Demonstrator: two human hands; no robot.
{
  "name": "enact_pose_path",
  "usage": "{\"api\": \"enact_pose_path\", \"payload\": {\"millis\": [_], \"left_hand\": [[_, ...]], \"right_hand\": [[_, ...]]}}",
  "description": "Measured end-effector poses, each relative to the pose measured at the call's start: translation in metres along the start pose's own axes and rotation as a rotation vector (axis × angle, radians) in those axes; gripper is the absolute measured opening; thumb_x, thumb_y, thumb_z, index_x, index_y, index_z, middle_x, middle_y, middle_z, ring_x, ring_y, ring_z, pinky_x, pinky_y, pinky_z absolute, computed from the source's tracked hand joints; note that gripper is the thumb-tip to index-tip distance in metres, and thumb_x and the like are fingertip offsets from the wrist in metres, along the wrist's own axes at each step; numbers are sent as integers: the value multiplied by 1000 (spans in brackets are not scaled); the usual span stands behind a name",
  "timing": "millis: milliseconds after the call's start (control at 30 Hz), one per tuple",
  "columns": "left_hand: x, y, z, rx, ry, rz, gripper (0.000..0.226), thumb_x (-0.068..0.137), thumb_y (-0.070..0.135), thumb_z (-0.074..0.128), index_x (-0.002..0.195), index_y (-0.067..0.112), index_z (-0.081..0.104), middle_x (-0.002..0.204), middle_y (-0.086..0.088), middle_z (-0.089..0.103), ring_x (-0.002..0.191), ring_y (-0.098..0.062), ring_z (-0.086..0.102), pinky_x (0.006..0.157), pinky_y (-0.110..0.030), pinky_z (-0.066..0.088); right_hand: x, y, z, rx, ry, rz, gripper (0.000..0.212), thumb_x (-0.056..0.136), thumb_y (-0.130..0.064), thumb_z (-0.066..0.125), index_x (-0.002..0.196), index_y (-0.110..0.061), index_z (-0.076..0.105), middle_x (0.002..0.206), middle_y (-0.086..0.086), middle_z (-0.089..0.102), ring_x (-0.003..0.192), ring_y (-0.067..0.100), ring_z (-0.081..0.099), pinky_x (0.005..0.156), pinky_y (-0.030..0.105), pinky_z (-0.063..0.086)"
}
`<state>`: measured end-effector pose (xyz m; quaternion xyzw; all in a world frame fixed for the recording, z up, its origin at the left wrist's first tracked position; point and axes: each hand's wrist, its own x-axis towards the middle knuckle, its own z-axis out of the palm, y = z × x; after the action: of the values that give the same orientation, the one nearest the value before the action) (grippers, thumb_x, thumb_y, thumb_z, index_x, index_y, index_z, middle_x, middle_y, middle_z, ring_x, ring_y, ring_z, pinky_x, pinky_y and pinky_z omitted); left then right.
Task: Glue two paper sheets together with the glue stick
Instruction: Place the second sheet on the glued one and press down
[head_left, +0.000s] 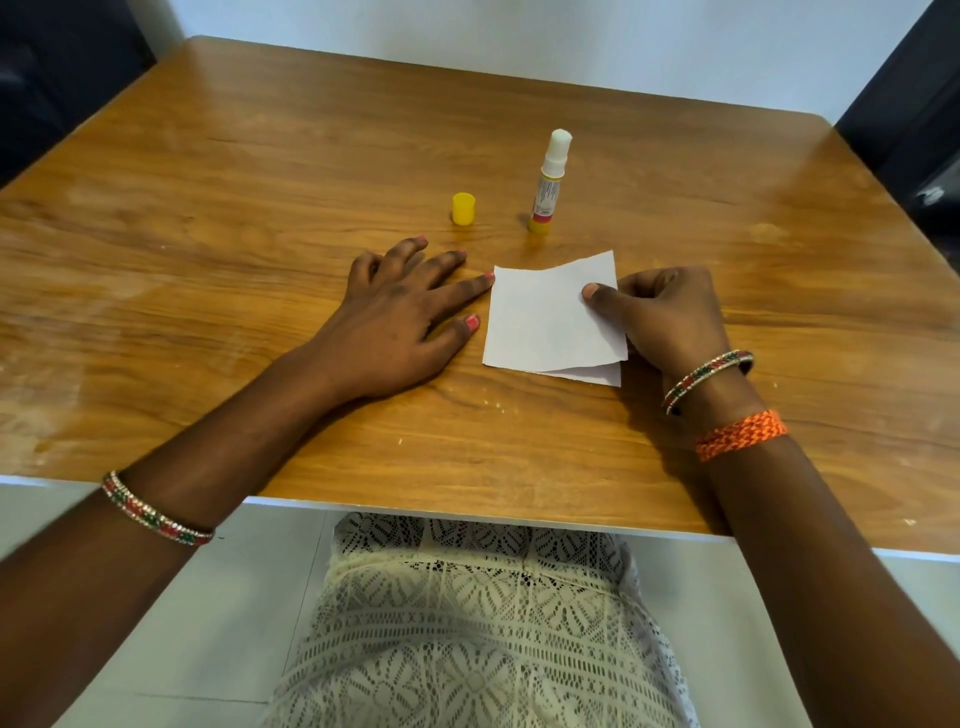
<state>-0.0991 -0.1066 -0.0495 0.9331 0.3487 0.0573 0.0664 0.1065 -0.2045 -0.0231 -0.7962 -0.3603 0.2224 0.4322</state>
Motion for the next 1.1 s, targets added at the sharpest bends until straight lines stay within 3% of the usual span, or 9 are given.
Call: {"api": "enact_pose_path", "payload": {"millis": [433, 667, 800, 933, 1000, 1100], "left_hand": [[1, 2, 1, -49, -6, -31, 58, 87, 61, 11, 143, 47, 8, 156, 5, 18, 143, -22, 7, 108, -48, 10], [2, 4, 1, 12, -37, -59, 66, 78, 74, 8, 140, 52, 14, 157, 8, 13, 142, -22, 10, 111, -53, 7], [2, 6, 2, 22, -28, -66, 69, 75, 78, 15, 139, 53, 14, 156, 8, 13, 142, -22, 11, 112, -53, 8], [2, 6, 3, 17, -10, -63, 68, 76, 78, 17, 139, 53, 16, 156, 8, 15, 141, -23, 12, 111, -53, 8], [2, 5, 3, 15, -9, -62, 68, 76, 78, 18, 139, 53, 15, 156, 8, 15, 141, -22, 12, 111, -53, 9], [2, 5, 3, 12, -7, -60, 69, 75, 78, 18, 139, 53, 16, 156, 8, 15, 141, -22, 12, 111, -54, 9]], "right_hand": [[-3, -2, 1, -42, 26, -22, 22, 78, -28, 73, 67, -9, 67, 69, 3, 67, 65, 15, 64, 59, 32, 51], [-3, 0, 2, -62, 49, -51, 20, 77, -27, 73, 64, -15, 66, 66, -2, 64, 59, 6, 59, 49, 21, 46], [-5, -2, 3, -86, 66, -79, 15, 78, -27, 72, 72, -14, 68, 71, 1, 64, 60, 4, 57, 43, 11, 40], [-8, -4, 4, -157, 92, -139, 21, 79, -27, 71, 88, -8, 73, 81, 1, 64, 72, 13, 59, 52, 16, 41], [-11, -4, 6, -218, 110, -180, 24, 79, -29, 71, 92, -8, 72, 87, 3, 66, 77, 17, 60, 62, 27, 52], [-14, -3, 5, -309, 138, -195, 26, 77, -35, 71, 95, -16, 71, 88, 2, 66, 83, 22, 62, 71, 44, 55]]}}
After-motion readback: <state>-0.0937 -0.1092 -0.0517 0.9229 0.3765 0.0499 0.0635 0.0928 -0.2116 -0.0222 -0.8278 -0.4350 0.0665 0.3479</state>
